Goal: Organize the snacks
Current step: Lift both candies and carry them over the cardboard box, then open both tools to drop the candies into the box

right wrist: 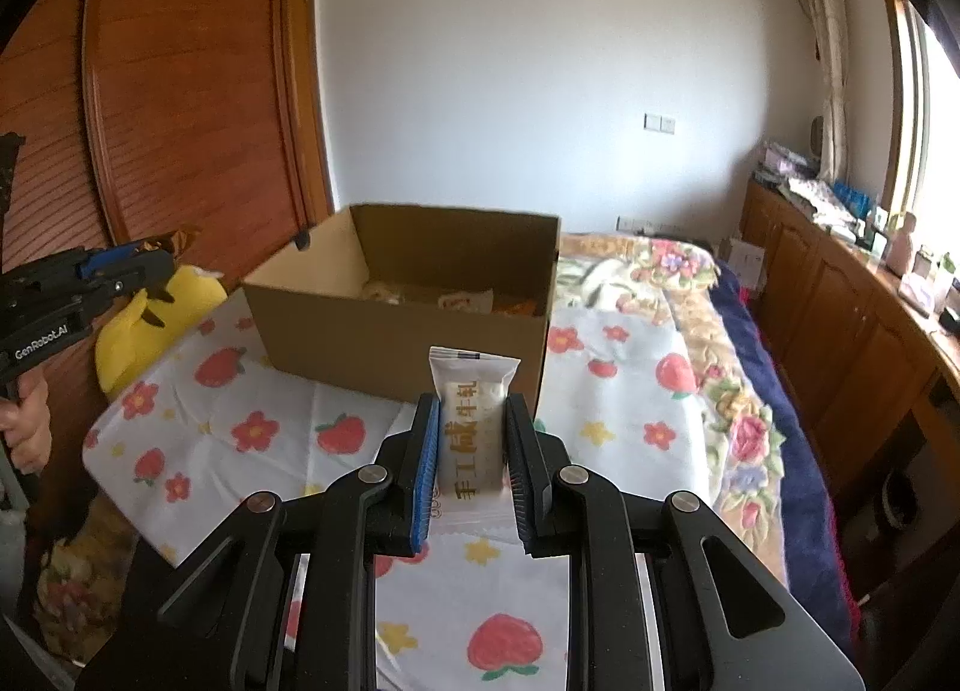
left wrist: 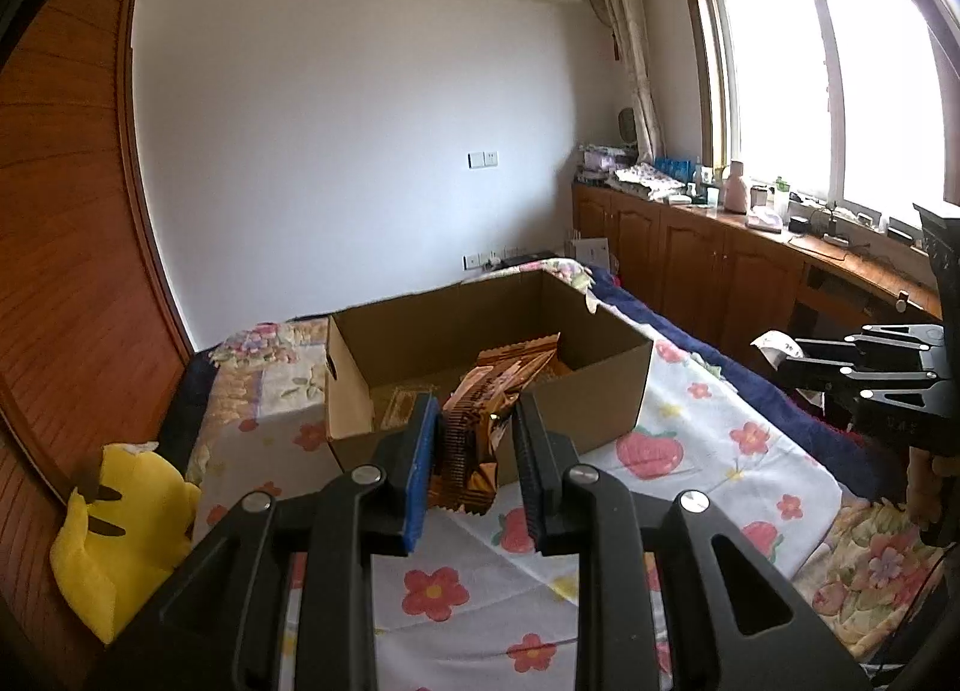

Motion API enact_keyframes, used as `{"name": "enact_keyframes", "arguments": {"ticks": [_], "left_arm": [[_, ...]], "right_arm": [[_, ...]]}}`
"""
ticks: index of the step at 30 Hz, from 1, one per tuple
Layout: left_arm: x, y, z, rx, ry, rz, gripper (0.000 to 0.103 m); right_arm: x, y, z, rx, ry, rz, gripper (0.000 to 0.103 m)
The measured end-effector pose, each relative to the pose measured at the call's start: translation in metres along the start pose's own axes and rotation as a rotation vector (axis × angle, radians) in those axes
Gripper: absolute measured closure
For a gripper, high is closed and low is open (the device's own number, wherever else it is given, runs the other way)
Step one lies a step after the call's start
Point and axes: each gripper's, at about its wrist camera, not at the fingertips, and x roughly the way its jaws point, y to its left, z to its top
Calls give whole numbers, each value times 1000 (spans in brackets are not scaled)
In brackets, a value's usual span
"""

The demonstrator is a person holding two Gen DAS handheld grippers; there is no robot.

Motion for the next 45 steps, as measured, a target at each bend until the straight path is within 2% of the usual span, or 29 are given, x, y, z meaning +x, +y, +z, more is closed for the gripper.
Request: {"name": "enact_keyframes", "arguments": {"ticks": [9,20,32,39,45], "left_arm": [[-9,9,15,-14,-37,16,80],[43,27,33,-26,-13,36,79],[118,54,44,-60,18,65,79],[168,64,37,-85,70,58,79],[193,64,30,-87,98,49,79]], "right_arm": [[-23,8,24,-31,-58,-3,84],[-1,12,69,-66,-94,23,84],[80,12,112,-95,-75,75,84],[139,12,116,-103,-32,101,84],[182,12,107,-96,16,117,84]]}}
